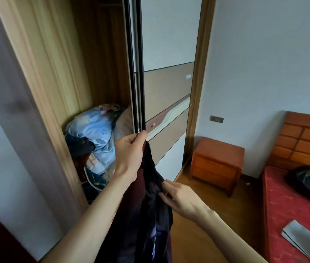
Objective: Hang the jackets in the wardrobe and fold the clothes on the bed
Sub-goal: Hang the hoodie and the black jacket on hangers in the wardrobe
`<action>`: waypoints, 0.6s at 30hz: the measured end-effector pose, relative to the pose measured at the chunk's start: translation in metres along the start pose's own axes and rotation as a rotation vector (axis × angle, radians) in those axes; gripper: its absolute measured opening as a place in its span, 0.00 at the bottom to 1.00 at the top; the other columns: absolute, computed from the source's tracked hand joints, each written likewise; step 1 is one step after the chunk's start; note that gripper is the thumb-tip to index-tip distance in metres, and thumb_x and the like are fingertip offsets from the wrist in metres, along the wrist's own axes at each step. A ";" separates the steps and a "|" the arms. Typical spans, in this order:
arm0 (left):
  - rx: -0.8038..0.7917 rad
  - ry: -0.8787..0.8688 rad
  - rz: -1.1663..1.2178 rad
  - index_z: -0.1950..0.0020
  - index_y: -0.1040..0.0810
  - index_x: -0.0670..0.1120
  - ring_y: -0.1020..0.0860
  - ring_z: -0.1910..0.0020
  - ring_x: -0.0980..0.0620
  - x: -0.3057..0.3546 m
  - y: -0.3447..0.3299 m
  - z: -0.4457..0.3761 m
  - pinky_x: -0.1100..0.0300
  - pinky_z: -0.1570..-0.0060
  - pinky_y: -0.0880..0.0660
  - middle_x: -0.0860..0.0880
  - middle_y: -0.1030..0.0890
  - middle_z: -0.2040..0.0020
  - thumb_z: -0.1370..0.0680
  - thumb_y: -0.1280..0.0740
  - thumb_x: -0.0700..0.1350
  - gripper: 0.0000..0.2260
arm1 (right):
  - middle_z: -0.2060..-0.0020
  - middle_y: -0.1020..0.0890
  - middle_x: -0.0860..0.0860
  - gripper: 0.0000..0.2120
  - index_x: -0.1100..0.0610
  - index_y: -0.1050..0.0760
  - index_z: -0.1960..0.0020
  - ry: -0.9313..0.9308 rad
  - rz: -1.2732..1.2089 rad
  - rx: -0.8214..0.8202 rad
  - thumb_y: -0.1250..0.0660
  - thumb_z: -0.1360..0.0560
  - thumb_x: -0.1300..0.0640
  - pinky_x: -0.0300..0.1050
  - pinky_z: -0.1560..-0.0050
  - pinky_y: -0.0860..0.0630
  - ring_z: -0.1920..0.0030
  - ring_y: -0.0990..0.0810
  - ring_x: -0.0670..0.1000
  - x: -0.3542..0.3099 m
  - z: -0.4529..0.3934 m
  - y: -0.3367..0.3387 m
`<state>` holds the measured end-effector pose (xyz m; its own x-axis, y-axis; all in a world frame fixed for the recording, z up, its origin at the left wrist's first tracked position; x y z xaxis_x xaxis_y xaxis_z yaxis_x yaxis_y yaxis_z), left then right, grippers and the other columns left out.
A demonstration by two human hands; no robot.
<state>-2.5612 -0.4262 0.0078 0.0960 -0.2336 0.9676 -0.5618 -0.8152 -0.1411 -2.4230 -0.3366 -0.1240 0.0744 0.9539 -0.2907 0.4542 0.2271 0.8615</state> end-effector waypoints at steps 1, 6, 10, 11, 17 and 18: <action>0.005 -0.015 -0.046 0.67 0.46 0.48 0.45 0.69 0.52 0.000 0.005 -0.009 0.57 0.67 0.47 0.52 0.45 0.71 0.19 0.30 0.43 0.27 | 0.56 0.27 0.45 0.09 0.51 0.34 0.49 -0.017 -0.015 0.008 0.43 0.13 0.48 0.39 0.60 0.35 0.62 0.30 0.45 0.004 -0.010 -0.005; 0.032 -0.112 -0.400 0.70 0.39 0.43 0.40 0.72 0.53 -0.004 0.046 -0.068 0.56 0.69 0.42 0.54 0.40 0.75 0.20 0.30 0.47 0.24 | 0.55 0.28 0.37 0.05 0.41 0.35 0.47 -0.058 -0.196 0.124 0.42 0.13 0.50 0.33 0.56 0.32 0.57 0.25 0.39 0.024 -0.058 -0.001; 0.142 -0.045 -0.744 0.45 0.33 0.46 0.22 0.54 0.46 -0.017 0.068 -0.098 0.52 0.55 0.31 0.54 0.22 0.52 0.21 0.33 0.63 0.22 | 0.55 0.23 0.41 0.10 0.51 0.29 0.46 -0.072 -0.292 0.255 0.44 0.14 0.47 0.48 0.56 0.23 0.56 0.21 0.47 0.038 -0.104 0.018; 0.167 -0.035 -0.800 0.40 0.37 0.47 0.21 0.48 0.41 -0.022 0.072 -0.105 0.51 0.52 0.31 0.51 0.23 0.43 0.21 0.35 0.66 0.25 | 0.56 0.23 0.41 0.09 0.50 0.30 0.47 -0.059 -0.296 0.282 0.44 0.13 0.47 0.46 0.57 0.24 0.57 0.21 0.47 0.038 -0.116 0.024; -0.090 -0.507 -0.728 0.43 0.25 0.52 0.24 0.43 0.50 -0.014 0.058 -0.136 0.50 0.42 0.27 0.54 0.24 0.45 0.21 0.36 0.65 0.18 | 0.57 0.26 0.45 0.04 0.49 0.33 0.48 0.026 -0.278 0.333 0.43 0.14 0.51 0.33 0.55 0.32 0.58 0.25 0.44 0.036 -0.170 0.053; -0.241 -0.526 -0.678 0.45 0.23 0.53 0.23 0.45 0.53 -0.011 0.050 -0.133 0.49 0.42 0.26 0.56 0.22 0.48 0.21 0.34 0.63 0.15 | 0.57 0.25 0.46 0.05 0.50 0.32 0.48 0.024 -0.283 0.342 0.43 0.15 0.51 0.34 0.56 0.31 0.58 0.25 0.44 0.038 -0.177 0.057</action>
<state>-2.6998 -0.3934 0.0177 0.8019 -0.0031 0.5975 -0.3991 -0.7469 0.5318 -2.5514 -0.2524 -0.0119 -0.1138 0.8685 -0.4825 0.7216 0.4061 0.5607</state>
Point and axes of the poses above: each hand's wrist, its own z-axis away from the middle knuckle, its own y-axis out of the back of the hand, x = y × z, the point moved 5 cm from there along -z, towards the middle knuckle
